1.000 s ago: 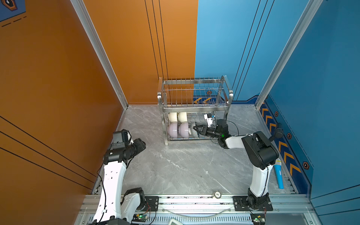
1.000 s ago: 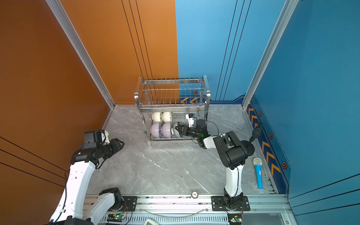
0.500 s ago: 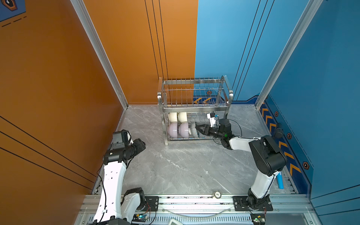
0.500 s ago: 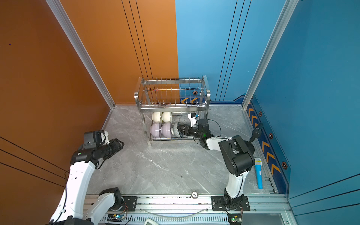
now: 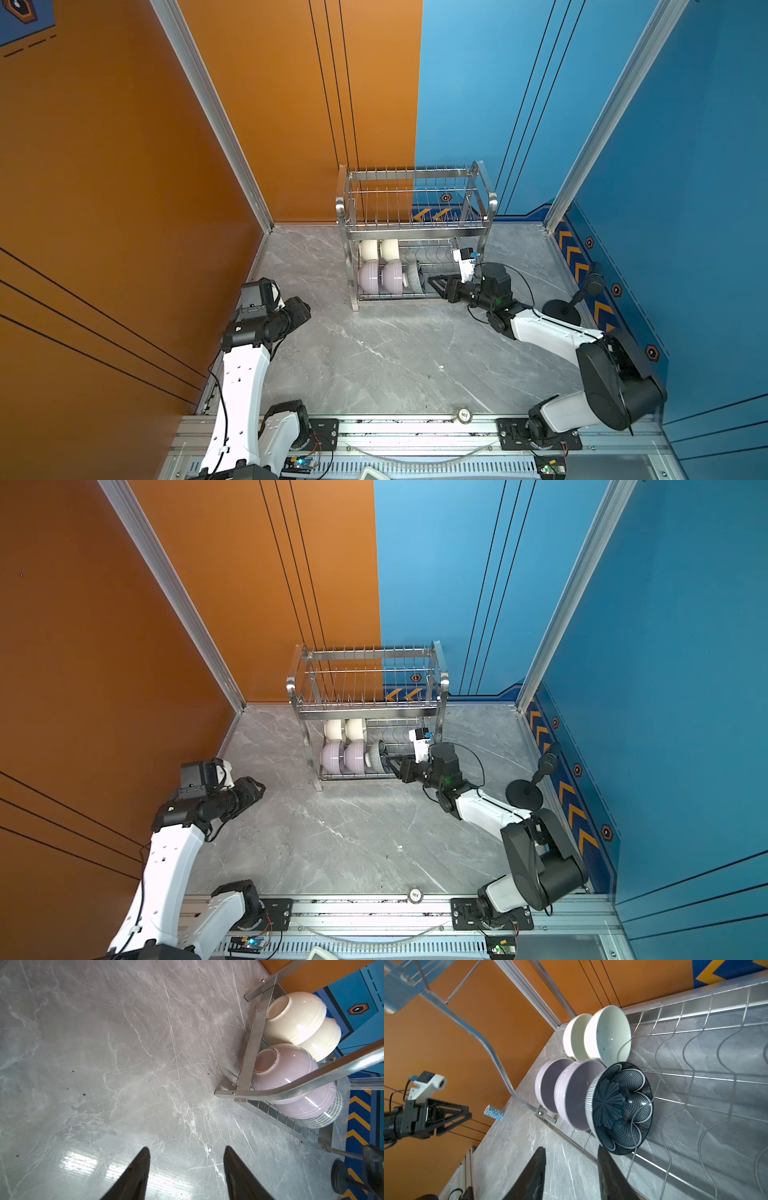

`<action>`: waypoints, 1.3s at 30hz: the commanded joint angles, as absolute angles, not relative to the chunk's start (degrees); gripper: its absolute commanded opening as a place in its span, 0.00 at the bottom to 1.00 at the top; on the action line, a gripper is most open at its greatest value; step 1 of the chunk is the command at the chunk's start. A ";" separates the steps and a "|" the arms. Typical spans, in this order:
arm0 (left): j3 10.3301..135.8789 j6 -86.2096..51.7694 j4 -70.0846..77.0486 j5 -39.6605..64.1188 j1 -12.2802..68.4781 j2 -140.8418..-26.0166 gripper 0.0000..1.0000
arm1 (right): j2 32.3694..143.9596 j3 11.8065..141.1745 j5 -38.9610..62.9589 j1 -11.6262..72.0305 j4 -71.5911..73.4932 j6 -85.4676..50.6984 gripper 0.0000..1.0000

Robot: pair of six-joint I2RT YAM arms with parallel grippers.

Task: Load bowls into a dish rack
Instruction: Place the bowl in the dish rack, then reset both arms

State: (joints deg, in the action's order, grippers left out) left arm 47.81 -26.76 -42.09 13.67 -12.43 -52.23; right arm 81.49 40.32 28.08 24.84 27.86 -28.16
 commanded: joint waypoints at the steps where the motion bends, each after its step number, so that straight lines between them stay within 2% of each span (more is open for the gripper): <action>1: 46.04 -25.77 -39.03 11.58 -12.99 -51.72 0.58 | 75.37 37.62 22.00 25.79 20.29 -22.13 0.42; 9: 41.39 -28.07 -28.74 8.76 -13.35 -52.38 0.58 | 55.50 29.94 11.62 25.58 12.45 -17.12 0.43; 15: 38.27 -33.02 -20.26 3.02 -13.08 -51.71 0.58 | 38.10 24.30 -4.35 23.66 4.72 -15.76 0.55; 20: 33.24 -36.60 -8.87 -4.06 -11.89 -51.81 0.58 | 28.40 20.86 -15.14 17.71 0.50 -16.31 0.59; 30: 23.48 -28.49 16.54 -15.15 -9.23 -55.56 0.60 | 33.54 19.01 -7.89 0.95 3.89 -20.05 0.60; 39: 20.28 -16.77 25.94 -16.81 -8.25 -57.43 0.62 | 43.22 18.11 -6.56 -1.41 9.89 -19.92 0.60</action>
